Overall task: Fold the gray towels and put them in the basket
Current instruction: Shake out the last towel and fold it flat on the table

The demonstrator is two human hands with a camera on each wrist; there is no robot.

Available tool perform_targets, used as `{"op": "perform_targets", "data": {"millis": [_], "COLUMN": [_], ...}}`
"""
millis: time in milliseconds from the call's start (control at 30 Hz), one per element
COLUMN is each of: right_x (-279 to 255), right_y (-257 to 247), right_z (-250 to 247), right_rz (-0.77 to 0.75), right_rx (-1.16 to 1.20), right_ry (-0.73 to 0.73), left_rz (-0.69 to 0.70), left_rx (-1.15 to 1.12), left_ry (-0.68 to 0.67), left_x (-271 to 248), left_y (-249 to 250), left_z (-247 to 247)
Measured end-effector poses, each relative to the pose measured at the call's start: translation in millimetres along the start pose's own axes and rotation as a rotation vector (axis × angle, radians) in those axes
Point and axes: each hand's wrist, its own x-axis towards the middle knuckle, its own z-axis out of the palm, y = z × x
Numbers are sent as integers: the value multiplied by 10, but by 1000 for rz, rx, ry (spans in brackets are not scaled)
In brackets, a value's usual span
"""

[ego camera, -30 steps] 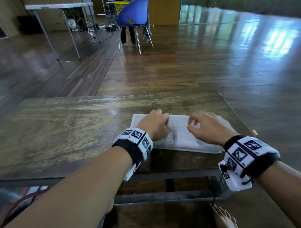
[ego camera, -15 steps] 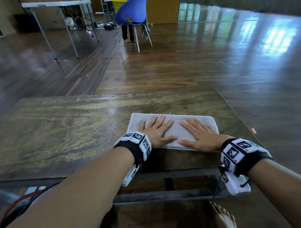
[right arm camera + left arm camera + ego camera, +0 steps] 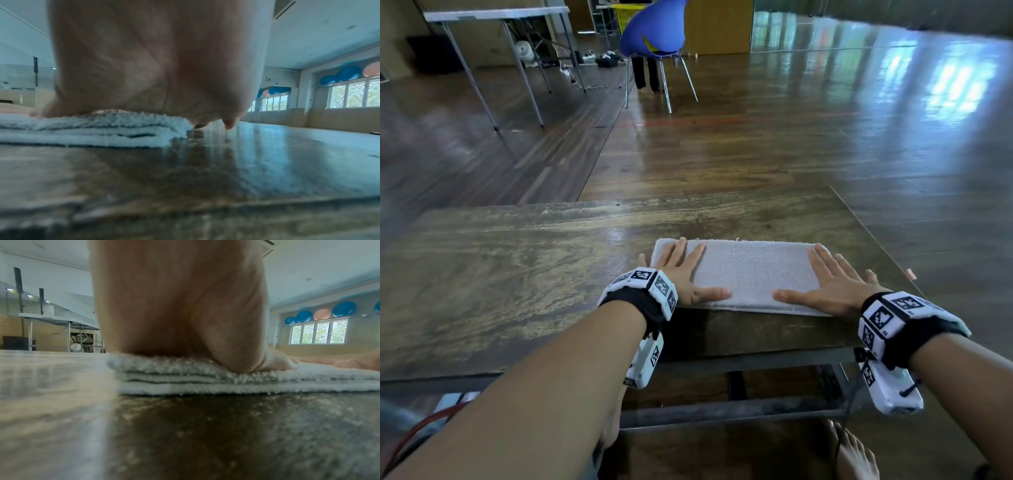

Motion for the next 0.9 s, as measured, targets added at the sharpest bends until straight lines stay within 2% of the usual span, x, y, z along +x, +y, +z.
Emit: {"op": "perform_targets", "data": {"millis": [100, 167, 233, 300, 467, 567, 700, 767, 833, 900], "right_x": [-66, -133, -233, -352, -600, -587, -519, -503, -498, -496], "right_y": [9, -72, -219, -422, -793, -751, -594, -548, -514, -470], "right_z": [27, 37, 29, 40, 260, 224, 95, 65, 58, 75], "right_rz": [69, 52, -58, -183, -336, -292, -199, -227, -266, -292], "right_rx": [-11, -62, -113, -99, -7, -58, -184, -197, -217, -242], "right_ry": [67, 196, 342, 402, 152, 220, 260, 242, 171, 79], "left_rz": [-12, -1, 7, -7, -55, -14, 87, 75, 74, 111], "left_rx": [19, 20, -6, -17, 47, -17, -130, -98, -81, -115], "left_ry": [20, 57, 75, 89, 43, 52, 149, 105, 0, -50], "left_x": [-68, -128, -187, -249, -398, -460, -548, -557, -568, -596], "left_y": [-36, -26, -20, -53, -93, -14, 86, 106, 137, 182], "left_z": [1, 6, -19, -76, -180, -278, -359, -353, -346, -354]}}
